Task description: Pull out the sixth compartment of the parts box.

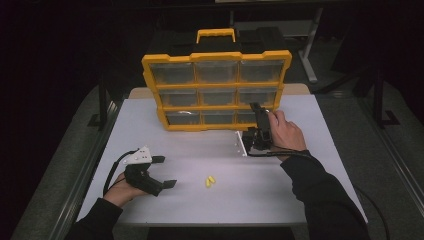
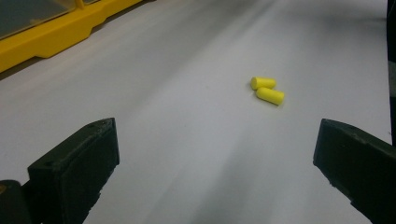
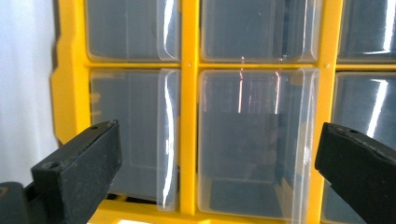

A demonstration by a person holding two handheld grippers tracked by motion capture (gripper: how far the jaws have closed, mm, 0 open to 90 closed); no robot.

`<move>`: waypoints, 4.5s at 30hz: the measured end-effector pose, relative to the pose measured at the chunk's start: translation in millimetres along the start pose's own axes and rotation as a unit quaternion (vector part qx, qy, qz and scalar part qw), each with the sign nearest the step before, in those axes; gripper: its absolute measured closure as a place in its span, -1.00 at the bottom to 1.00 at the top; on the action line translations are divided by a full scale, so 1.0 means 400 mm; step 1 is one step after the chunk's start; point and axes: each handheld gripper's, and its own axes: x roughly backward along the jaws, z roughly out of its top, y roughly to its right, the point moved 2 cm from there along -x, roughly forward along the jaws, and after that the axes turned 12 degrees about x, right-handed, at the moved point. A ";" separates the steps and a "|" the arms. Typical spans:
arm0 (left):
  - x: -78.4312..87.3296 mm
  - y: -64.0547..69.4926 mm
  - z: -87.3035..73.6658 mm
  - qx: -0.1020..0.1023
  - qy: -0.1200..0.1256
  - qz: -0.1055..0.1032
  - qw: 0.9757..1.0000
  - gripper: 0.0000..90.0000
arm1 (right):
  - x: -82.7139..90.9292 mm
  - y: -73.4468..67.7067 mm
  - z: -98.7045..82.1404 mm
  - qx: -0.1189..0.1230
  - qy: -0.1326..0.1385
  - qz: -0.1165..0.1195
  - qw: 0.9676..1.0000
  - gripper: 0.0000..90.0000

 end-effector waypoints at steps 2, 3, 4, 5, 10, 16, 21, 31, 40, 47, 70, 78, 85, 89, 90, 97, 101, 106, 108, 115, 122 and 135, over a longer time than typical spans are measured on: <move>0.000 0.000 0.000 0.000 0.000 0.000 1.000 -1.00 | -0.002 0.005 -0.004 -0.004 -0.004 -0.001 1.000 -1.00; 0.001 0.000 0.000 0.000 0.000 0.000 1.000 -1.00 | -0.004 0.010 -0.007 -0.003 -0.005 -0.003 1.000 -1.00; 0.001 0.000 0.000 0.000 0.001 0.000 1.000 -1.00 | -0.005 0.013 -0.009 -0.005 -0.007 -0.004 1.000 -1.00; 0.001 0.000 0.000 0.000 0.002 0.000 1.000 -1.00 | -0.007 0.017 -0.011 -0.006 -0.008 -0.006 1.000 -1.00; 0.000 0.001 0.000 0.000 0.001 -0.001 1.000 -1.00 | -0.014 0.029 -0.022 -0.009 -0.018 -0.010 1.000 -1.00; 0.001 0.000 0.000 0.002 0.002 -0.001 1.000 -1.00 | -0.026 0.048 -0.035 -0.007 -0.027 -0.017 0.999 -0.96; 0.001 -0.001 -0.002 0.005 0.004 -0.003 1.000 -1.00 | -0.037 0.059 -0.048 -0.005 -0.036 -0.018 0.999 -0.95; -0.003 -0.004 0.008 0.006 0.006 -0.002 1.000 -1.00 | -0.050 0.077 -0.062 0.002 -0.043 -0.024 0.999 -0.79; 0.000 -0.002 0.007 0.007 0.008 -0.002 1.000 -1.00 | -0.056 0.097 -0.068 0.002 -0.048 -0.037 0.998 -0.63; -0.003 -0.004 0.008 0.005 0.008 -0.004 1.000 -1.00 | -0.057 0.099 -0.066 -0.001 -0.058 -0.033 0.998 -0.38; 0.000 0.000 0.009 0.003 0.010 -0.004 1.000 -1.00 | -0.072 0.111 -0.062 -0.014 -0.070 -0.020 0.997 0.36; 0.001 0.000 0.008 0.003 0.011 -0.004 1.000 -1.00 | -0.075 0.114 -0.060 -0.010 -0.070 -0.022 0.997 0.54; 0.001 0.001 0.008 0.005 0.011 -0.004 1.000 -1.00 | -0.075 0.115 -0.060 -0.002 -0.073 -0.029 0.997 0.65; 0.001 0.000 0.008 0.005 0.011 -0.004 1.000 -1.00 | -0.076 0.114 -0.060 0.002 -0.074 -0.028 0.997 0.69; 0.001 0.001 0.008 0.005 0.011 -0.004 1.000 -1.00 | -0.076 0.113 -0.060 0.002 -0.074 -0.029 0.997 0.69; 0.002 0.001 0.007 0.006 0.011 -0.004 1.000 -1.00 | -0.077 0.112 -0.058 0.003 -0.078 -0.032 0.996 0.71; 0.002 0.001 0.007 0.005 0.011 -0.004 1.000 -1.00 | -0.076 0.114 -0.058 0.004 -0.078 -0.029 0.997 0.72; 0.002 0.001 0.007 0.005 0.011 -0.004 1.000 -1.00 | -0.075 0.114 -0.058 0.003 -0.078 -0.029 0.997 0.72; 0.002 0.001 0.007 0.005 0.011 -0.004 1.000 -1.00 | -0.074 0.114 -0.058 0.003 -0.078 -0.029 0.997 0.72; 0.003 0.001 0.007 0.005 0.011 -0.004 1.000 -1.00 | -0.068 0.116 -0.057 0.003 -0.078 -0.024 0.997 0.72; 0.003 0.001 0.007 0.004 0.012 -0.004 1.000 -1.00 | -0.061 0.116 -0.055 0.005 -0.076 -0.023 0.997 0.72; 0.004 0.002 0.007 0.004 0.013 -0.005 1.000 -1.00 | -0.044 0.114 -0.053 0.005 -0.076 -0.021 0.997 0.72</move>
